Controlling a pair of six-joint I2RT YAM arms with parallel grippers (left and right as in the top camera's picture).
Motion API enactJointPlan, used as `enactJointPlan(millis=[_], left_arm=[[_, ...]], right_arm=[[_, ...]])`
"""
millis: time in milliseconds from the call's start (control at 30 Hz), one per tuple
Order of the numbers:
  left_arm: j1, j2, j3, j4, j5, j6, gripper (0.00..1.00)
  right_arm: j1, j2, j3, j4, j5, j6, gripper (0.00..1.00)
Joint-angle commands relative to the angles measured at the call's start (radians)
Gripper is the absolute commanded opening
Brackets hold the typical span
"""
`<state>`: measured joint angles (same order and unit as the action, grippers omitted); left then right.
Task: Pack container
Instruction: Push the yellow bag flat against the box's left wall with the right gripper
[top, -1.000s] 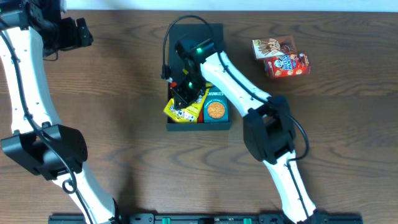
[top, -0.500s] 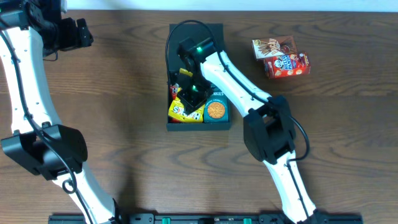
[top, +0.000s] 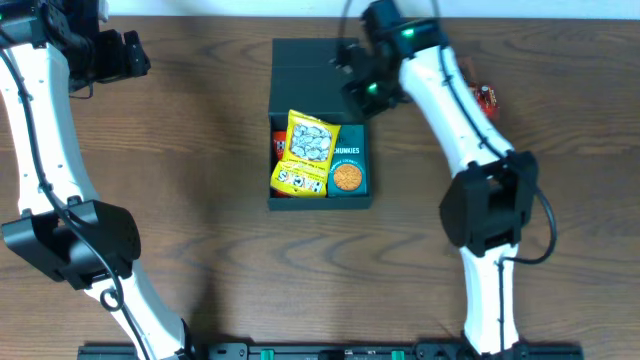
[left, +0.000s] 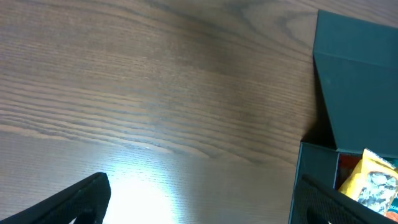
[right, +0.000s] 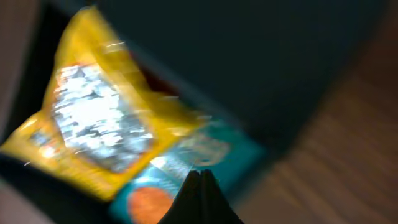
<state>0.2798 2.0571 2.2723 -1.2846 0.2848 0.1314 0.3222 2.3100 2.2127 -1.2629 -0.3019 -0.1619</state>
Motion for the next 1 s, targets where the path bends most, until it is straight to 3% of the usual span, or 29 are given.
enactJointPlan(millis=[0,467,967], left_arm=[[0.002,-0.001,0.002,-0.005,-0.003,0.003,0.95],[0.002,-0.001,0.002,-0.006,-0.003,0.003,0.95],[0.002,-0.001,0.002,-0.006,-0.003,0.003,0.95]], right_arm=[[-0.001,0.04,-0.009,0.026,-0.077,0.034,0.01],[0.079,0.143,-0.01,0.058,-0.103,0.034,0.01],[0.113,0.106,0.018,0.039,-0.185,0.005,0.01]])
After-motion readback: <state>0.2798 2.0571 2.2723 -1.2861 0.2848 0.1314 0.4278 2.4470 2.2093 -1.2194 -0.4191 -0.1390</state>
